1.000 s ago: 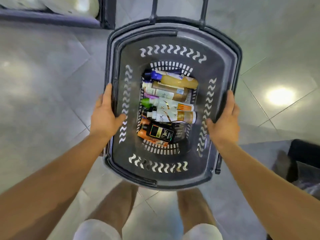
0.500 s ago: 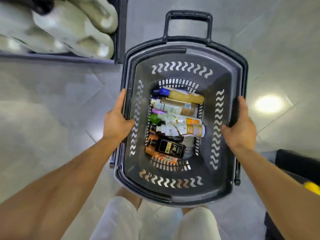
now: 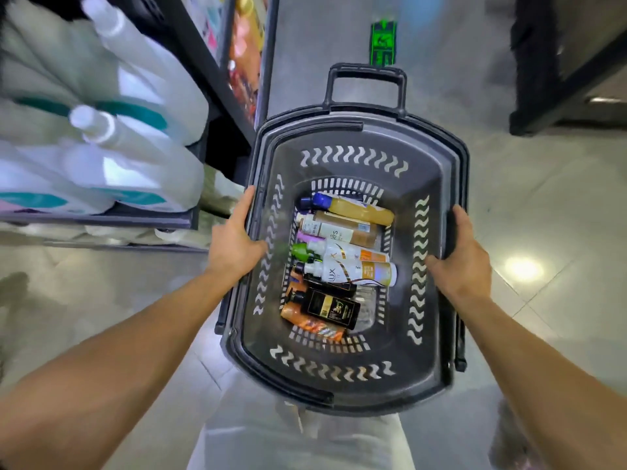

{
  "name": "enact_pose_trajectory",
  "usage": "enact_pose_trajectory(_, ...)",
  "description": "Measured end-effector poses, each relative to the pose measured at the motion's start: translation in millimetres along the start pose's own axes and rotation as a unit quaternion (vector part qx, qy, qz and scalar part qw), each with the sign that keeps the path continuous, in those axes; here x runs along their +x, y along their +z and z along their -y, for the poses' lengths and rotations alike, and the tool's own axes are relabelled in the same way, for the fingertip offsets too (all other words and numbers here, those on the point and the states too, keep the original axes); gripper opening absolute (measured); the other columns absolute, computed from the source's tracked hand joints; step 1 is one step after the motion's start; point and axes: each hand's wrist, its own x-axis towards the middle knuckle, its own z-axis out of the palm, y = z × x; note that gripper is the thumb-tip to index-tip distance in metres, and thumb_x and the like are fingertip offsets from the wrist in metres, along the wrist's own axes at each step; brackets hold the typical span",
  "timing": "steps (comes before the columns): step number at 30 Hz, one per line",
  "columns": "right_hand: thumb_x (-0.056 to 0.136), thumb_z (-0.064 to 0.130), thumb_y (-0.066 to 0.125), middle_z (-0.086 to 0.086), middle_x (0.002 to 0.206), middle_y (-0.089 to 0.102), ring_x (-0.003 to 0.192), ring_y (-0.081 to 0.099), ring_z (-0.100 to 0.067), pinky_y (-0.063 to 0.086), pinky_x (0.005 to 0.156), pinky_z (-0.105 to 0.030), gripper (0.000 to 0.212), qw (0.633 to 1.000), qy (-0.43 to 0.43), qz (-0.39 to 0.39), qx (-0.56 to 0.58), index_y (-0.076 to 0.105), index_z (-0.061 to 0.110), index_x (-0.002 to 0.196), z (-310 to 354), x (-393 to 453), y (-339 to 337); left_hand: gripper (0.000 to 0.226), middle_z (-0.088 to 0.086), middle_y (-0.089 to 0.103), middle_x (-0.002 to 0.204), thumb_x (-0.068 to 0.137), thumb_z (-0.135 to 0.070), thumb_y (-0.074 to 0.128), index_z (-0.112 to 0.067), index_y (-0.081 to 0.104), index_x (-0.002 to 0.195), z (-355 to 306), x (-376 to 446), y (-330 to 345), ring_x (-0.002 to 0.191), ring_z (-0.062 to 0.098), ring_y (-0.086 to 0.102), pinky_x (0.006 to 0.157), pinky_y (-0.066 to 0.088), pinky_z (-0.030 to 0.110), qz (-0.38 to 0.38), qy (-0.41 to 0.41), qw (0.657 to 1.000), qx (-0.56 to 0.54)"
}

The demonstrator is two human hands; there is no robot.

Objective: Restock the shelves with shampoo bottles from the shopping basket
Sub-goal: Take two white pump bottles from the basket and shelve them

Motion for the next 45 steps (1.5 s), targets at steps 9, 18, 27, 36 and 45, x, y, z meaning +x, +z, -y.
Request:
enact_pose_trajectory(9, 0.078, 0.021, 0.074, -0.014, 0.101, 0.069, 0.071, 0.057, -0.027, 0.045, 0.064, -0.032, 0.096, 0.998, -0.048, -0.025, -0.021, 0.014, 0.038, 0.151, 97, 184, -82, 0.104, 0.005, 0.062, 0.069, 0.073, -0.019, 0.077, -0.051, 0.015, 0.149, -120, 165, -52, 0.046, 0.016, 0.056, 0.048, 0.051, 0.032, -0.026, 0.009, 1.000, 0.008)
enact_pose_trajectory(18, 0.076, 0.017, 0.074, -0.018, 0.105, 0.068, 0.089, 0.064, -0.037, 0.045, 0.069, -0.034, 0.097, 0.998, -0.045, -0.026, -0.041, 0.016, 0.038, 0.151, 186, 371, -113, 0.103, 0.016, 0.067, 0.070, 0.074, -0.009, 0.073, -0.049, 0.016, 0.150, -202, 362, -77, 0.049, 0.027, 0.059, 0.055, 0.056, 0.043, 0.016, 0.010, 1.000, -0.017)
enact_pose_trajectory(27, 0.078, 0.021, 0.074, -0.010, 0.096, 0.064, 0.085, 0.057, -0.033, 0.046, 0.074, -0.039, 0.094, 0.999, -0.036, -0.013, -0.034, 0.016, 0.047, 0.147, 254, 566, -151, 0.105, -0.003, 0.060, 0.078, 0.073, -0.013, 0.079, -0.044, 0.016, 0.151, -304, 535, -94, 0.049, 0.011, 0.054, 0.064, 0.058, 0.040, 0.007, 0.005, 1.000, 0.017)
enact_pose_trajectory(36, 0.080, 0.021, 0.074, -0.003, 0.085, 0.052, 0.075, 0.047, -0.026, 0.040, 0.066, -0.034, 0.092, 0.998, -0.052, 0.018, -0.040, 0.016, 0.042, 0.149, 308, 763, -178, 0.106, 0.011, 0.066, 0.070, 0.076, -0.015, 0.079, -0.048, 0.012, 0.150, -396, 702, -86, 0.052, 0.023, 0.062, 0.054, 0.056, 0.036, 0.000, -0.031, 0.999, 0.018)
enact_pose_trajectory(45, 0.082, 0.023, 0.075, -0.005, 0.086, 0.055, 0.075, 0.054, -0.029, 0.044, 0.065, -0.035, 0.094, 0.997, -0.046, 0.029, -0.063, 0.013, 0.042, 0.150, 386, 945, -167, 0.103, 0.007, 0.069, 0.083, 0.075, -0.019, 0.078, -0.049, 0.012, 0.149, -425, 896, -78, 0.058, 0.020, 0.063, 0.062, 0.055, 0.037, 0.004, -0.042, 0.999, 0.012)
